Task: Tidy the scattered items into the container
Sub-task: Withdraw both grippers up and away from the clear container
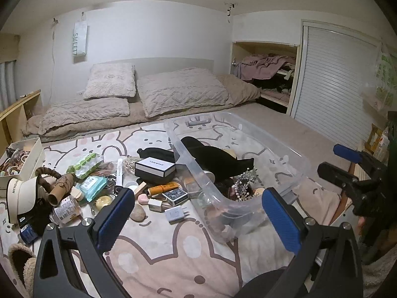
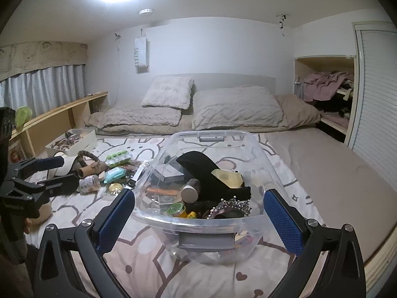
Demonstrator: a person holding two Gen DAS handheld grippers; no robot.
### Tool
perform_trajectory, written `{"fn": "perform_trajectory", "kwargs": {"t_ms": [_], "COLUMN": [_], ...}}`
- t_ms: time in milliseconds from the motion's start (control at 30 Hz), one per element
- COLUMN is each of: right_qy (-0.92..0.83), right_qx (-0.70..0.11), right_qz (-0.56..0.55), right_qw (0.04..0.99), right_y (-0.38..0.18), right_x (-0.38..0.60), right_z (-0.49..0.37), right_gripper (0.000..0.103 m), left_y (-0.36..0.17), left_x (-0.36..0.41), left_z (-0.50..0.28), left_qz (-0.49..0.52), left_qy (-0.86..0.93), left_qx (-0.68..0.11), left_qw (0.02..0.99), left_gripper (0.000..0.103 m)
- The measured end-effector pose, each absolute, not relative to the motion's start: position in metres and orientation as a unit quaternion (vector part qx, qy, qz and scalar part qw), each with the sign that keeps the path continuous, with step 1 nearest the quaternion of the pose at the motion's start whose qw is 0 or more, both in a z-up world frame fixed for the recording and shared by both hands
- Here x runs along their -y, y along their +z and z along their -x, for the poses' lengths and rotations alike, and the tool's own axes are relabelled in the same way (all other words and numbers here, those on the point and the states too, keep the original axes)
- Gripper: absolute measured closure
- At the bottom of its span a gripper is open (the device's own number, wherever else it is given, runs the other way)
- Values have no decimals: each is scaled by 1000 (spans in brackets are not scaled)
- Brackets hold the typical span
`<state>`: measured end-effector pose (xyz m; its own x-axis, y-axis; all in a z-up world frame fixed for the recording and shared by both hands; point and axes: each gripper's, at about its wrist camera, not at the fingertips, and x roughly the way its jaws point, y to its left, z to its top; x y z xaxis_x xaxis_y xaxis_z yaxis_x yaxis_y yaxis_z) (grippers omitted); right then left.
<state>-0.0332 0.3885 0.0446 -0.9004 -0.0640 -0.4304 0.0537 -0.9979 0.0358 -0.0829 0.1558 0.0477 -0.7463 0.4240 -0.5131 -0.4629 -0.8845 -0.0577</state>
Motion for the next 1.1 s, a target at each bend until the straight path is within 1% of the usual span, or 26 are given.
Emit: {"fn": "perform_trajectory", "kwargs": {"t_ms": [200, 600, 800, 1100], "right_qy": [-976, -973, -973, -981], "right_qx": [6, 5, 20, 50], "right_qz": [-218, -230, -230, -190], "right_qw": [19, 5, -5, 6], "right_y": [43, 29, 20, 30], "right_x": [-384, -382, -386, -381], "right_z": [27, 26, 29, 34], "right_gripper": [0, 0, 0, 0], "left_y": [46, 38, 32, 34], "left_x": [-149, -134, -124, -80], "left_z": [78, 78, 80, 95], "left_qz": [263, 272, 270, 250], "left_qy": [937, 934, 936, 949], "left_qx": [-41, -19, -15, 21], "left_qw": [227, 229, 226, 189], "left_gripper": [0, 0, 0, 0]}}
